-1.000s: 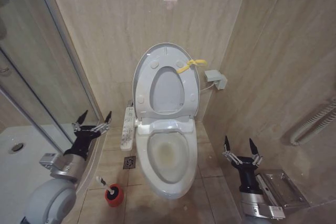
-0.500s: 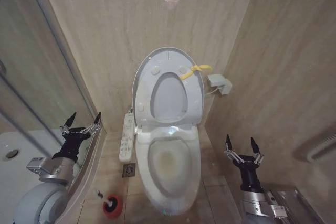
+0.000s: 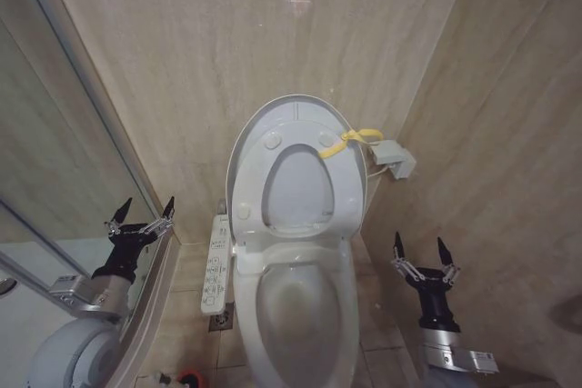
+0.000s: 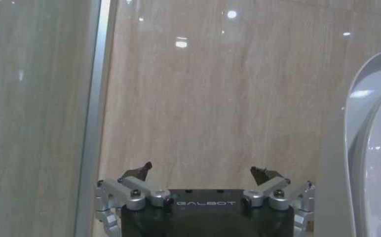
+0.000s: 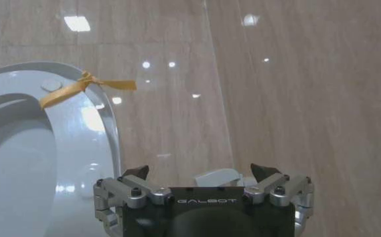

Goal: Open the toilet lid, clean the toilet bowl with a toilet brush, close the toilet lid, and flush.

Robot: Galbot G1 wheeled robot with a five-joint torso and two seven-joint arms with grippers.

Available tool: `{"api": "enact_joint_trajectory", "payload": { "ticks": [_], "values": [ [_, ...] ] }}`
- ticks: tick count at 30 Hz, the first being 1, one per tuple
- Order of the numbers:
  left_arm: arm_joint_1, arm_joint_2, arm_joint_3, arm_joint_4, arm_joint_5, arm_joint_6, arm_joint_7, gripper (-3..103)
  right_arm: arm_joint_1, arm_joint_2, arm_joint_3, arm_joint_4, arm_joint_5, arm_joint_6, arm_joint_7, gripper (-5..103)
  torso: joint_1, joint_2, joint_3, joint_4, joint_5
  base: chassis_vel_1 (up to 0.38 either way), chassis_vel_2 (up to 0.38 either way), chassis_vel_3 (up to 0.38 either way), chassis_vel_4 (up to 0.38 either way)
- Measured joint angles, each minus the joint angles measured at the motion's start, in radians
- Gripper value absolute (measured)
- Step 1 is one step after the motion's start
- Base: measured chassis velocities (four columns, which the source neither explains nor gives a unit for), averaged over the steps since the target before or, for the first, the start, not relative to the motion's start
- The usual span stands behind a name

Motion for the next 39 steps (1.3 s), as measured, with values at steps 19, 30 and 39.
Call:
{"api": "enact_joint_trajectory", "payload": {
  "ticks": [19, 30, 39],
  "values": [
    [0.006, -0.036, -0.031, 0.042, 0.017, -0.016, 0.013, 100, 0.29, -0.286, -0.042, -0.075, 0.111, -0.154, 0.157, 100, 0.001, 0.0, 0.0, 0.0001, 0.0, 0.004, -0.001, -0.004, 0.006],
    [0.121, -0.089, -0.108, -0.063, 0.035, -0.032, 0.022, 100, 0.568, -0.338, -0.177, -0.348, 0.178, -0.142, 0.123, 100, 0.001, 0.0, 0.0, 0.0003, 0.0003, 0.0, 0.0, 0.0, 0.0],
    [0.172, -0.106, -0.139, -0.104, 0.035, -0.037, 0.023, 100, 0.679, -0.35, -0.252, -0.421, 0.193, -0.145, 0.1, 100, 0.001, 0.0, 0.0, 0.0001, -0.0001, 0.0, 0.0, 0.0, 0.0]
  ]
}}
